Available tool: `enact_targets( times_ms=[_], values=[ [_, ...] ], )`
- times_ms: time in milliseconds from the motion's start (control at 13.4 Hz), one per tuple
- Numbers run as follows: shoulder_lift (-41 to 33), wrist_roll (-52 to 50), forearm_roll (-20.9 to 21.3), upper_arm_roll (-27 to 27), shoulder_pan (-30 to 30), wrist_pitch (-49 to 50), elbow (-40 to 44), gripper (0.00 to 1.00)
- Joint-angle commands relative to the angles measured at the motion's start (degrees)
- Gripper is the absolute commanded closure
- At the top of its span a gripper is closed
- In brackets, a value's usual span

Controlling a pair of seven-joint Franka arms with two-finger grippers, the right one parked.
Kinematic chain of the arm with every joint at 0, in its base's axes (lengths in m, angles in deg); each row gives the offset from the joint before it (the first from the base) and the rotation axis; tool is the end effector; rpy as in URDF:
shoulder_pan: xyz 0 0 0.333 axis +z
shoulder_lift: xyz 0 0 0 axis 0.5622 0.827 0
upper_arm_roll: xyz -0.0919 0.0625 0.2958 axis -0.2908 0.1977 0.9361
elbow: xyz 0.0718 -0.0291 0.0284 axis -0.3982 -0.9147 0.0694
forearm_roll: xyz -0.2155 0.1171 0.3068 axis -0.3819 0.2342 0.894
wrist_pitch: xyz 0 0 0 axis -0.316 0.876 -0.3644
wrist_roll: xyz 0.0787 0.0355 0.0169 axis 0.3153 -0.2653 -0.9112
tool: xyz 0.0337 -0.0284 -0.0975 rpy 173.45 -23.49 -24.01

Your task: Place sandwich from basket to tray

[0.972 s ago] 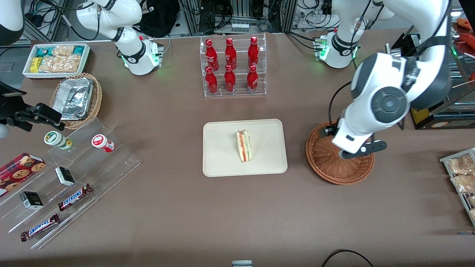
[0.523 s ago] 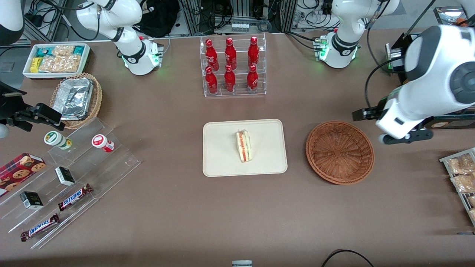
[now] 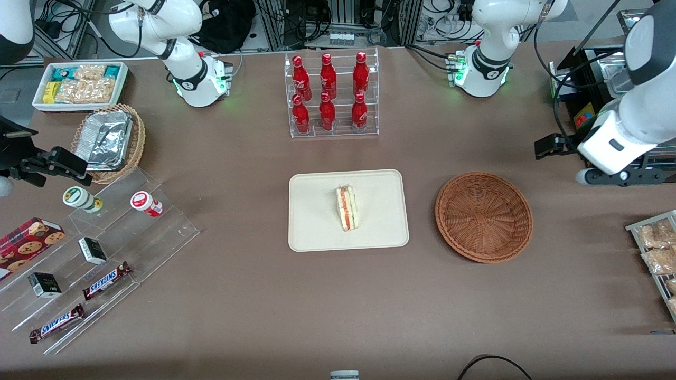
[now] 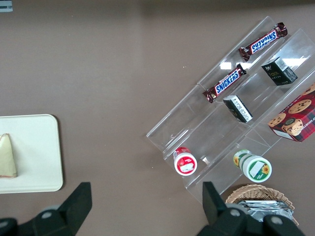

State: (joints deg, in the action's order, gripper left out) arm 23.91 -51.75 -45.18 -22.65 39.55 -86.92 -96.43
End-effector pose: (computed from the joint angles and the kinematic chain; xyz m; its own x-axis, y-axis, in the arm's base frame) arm 0.5521 -0.0535 0.5804 0.9814 -0.0276 -0.1902 -0.0299 -0.9995 -0.0088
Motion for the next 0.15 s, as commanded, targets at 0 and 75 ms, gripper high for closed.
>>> enact_targets(
  times_ms=[0, 75],
  values=[
    [-2.1, 3.1, 0.0, 0.4, 0.5, 0.9, 0.3, 0.0],
    [-2.1, 3.3, 0.0, 0.4, 0.6, 0.9, 0.3, 0.0]
  ],
)
